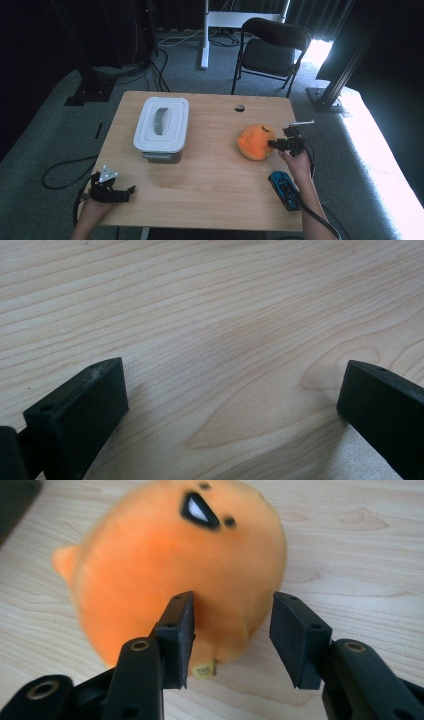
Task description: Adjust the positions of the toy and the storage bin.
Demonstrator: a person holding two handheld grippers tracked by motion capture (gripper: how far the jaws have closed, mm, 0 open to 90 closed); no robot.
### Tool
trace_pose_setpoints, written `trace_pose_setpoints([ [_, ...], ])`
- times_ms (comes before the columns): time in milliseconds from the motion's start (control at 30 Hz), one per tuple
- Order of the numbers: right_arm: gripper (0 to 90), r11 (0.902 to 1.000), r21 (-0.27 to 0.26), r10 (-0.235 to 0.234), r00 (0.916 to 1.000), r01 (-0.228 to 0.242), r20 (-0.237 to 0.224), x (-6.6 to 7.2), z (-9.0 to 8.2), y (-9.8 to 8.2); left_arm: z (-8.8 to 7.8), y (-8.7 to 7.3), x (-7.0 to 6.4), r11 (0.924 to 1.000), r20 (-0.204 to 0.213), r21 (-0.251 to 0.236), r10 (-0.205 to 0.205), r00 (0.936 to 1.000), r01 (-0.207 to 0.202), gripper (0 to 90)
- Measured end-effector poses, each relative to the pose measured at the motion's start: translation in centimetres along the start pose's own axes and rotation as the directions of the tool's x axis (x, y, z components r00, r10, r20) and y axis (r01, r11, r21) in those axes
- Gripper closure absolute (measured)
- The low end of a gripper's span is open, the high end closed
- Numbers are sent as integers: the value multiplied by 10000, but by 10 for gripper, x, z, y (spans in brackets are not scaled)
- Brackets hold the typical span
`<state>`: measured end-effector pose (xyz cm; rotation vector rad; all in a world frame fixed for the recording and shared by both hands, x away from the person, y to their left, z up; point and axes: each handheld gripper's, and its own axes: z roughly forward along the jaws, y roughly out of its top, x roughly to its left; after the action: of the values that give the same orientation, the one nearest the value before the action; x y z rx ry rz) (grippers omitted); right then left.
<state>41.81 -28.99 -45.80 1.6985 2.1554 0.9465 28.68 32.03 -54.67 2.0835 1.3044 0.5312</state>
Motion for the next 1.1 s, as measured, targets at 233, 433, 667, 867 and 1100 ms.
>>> trace_pose_setpoints([
  [233,486,9996,-78,-266,9980,262,-568,22,-13,-15,0,0,0,10000,-1,-3,-4,10000,4,2],
  [433,455,9990,176,-400,9947,419,-951,40,-6,-38,0,0,0,10000,-1,1,0,10000,0,2],
  [667,550,9983,547,-155,9965,200,-820,39,14,-46,0,0,0,10000,-1,-1,0,10000,0,2],
  [867,777,9982,425,-389,9963,423,-768,38,12,-44,0,0,0,10000,1,2,-1,10000,1,2],
  [1100,833,9991,298,-271,9981,288,-561,28,3,-44,0,0,0,10000,0,1,-1,10000,1,2],
])
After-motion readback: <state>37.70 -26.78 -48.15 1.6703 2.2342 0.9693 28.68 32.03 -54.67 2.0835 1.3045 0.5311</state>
